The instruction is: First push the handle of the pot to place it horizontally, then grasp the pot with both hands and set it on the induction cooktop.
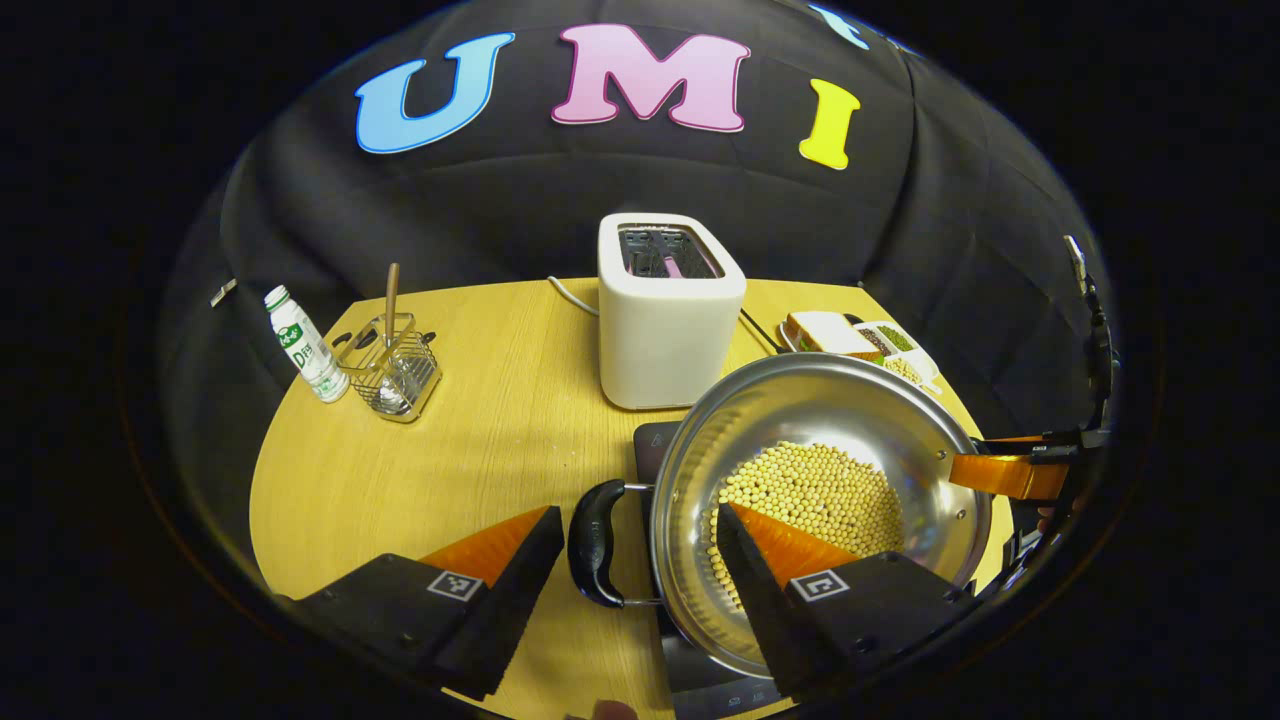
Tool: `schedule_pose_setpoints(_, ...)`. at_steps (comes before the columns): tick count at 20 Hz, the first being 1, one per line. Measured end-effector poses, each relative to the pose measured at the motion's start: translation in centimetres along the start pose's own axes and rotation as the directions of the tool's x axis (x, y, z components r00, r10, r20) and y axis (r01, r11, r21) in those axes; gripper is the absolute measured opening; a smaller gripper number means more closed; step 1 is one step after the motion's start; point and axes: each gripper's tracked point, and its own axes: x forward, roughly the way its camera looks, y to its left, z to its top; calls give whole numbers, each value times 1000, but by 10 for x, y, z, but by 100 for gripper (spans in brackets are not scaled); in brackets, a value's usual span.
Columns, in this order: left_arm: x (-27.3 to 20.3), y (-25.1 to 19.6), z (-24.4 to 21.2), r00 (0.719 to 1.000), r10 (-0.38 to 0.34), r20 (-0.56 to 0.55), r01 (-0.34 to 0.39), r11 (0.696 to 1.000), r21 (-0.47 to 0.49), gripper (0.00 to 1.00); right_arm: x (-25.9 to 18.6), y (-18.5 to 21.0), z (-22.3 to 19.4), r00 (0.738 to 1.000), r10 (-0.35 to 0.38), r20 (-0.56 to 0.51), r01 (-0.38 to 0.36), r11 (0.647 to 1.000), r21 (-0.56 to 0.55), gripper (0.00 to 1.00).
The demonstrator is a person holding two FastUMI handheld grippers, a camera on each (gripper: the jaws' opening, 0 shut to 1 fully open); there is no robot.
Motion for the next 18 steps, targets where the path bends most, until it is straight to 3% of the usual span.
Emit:
schedule_pose_setpoints(4, -34, -8, 20, 996, -7, 83, 7, 1000, 0, 96, -38, 8, 29, 990, -4, 141, 8, 1000, -27, 99)
schedule_pose_setpoints(9, -91, -14, 50, 974, -1, 225, 7, 1000, -24, 96, -104, 19, 74, 938, 1, 346, 17, 999, -50, 99)
schedule_pose_setpoints(12, -131, -19, 70, 945, -13, 328, 34, 998, -58, 95, -144, 24, 98, 893, 9, 450, 13, 999, -46, 99)
schedule_pose_setpoints(18, -202, -13, 99, 868, 13, 497, 18, 998, -58, 95, -207, 39, 119, 808, 26, 589, -20, 1000, -17, 99)
